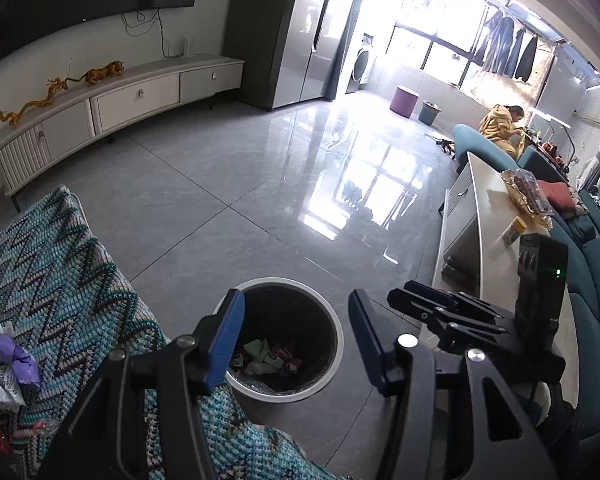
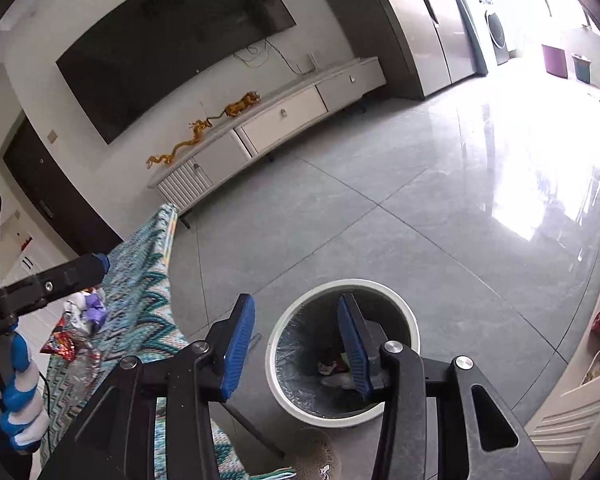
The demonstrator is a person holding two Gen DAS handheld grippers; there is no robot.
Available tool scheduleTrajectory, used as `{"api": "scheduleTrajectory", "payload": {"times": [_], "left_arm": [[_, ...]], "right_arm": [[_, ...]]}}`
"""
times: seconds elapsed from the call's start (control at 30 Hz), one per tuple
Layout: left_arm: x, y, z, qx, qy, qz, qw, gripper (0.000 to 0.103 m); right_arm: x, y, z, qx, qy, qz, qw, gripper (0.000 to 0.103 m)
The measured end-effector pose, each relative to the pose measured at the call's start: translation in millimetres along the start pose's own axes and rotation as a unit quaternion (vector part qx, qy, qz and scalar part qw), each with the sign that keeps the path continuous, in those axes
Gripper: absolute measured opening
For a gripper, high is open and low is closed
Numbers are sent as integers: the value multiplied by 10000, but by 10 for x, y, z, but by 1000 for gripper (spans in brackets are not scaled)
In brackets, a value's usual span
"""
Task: Collect trash
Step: 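Move both tools back toward the remaining wrappers on the rug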
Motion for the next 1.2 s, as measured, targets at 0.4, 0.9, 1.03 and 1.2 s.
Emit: {"api": "scheduleTrajectory", "payload": {"times": [0.4,0.9,1.03,1.2], "left_arm": [[-372,-1072,95,384,-15,-580,9976,52],[-1387,-2011,1187,948,-1042,-1052,9844,52],[-1650,-2144,1422,1033,-1262,-1065,9808,52],[-1797,-2079,1615,957,-1519,-930,9793,51]], "right_arm": [[-24,-768,639,161,-451,-572,9972,41],[-178,-976,1762,465,-1271,-587,9891,41],[-279,-844,2000,575,-1450,-431,9868,41],[-424,-554,2226,693,-1639,-74,9840,41]]}}
Point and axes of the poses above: each gripper's, at about its wrist camera, not at the fingertips, and y roughly the way its jaws point, z to its left, x to its top, the point moved 4 cm from there along y, roughly the way its jaws point, and after that the axes turned 5 degrees about y, right-handed, at the moved point
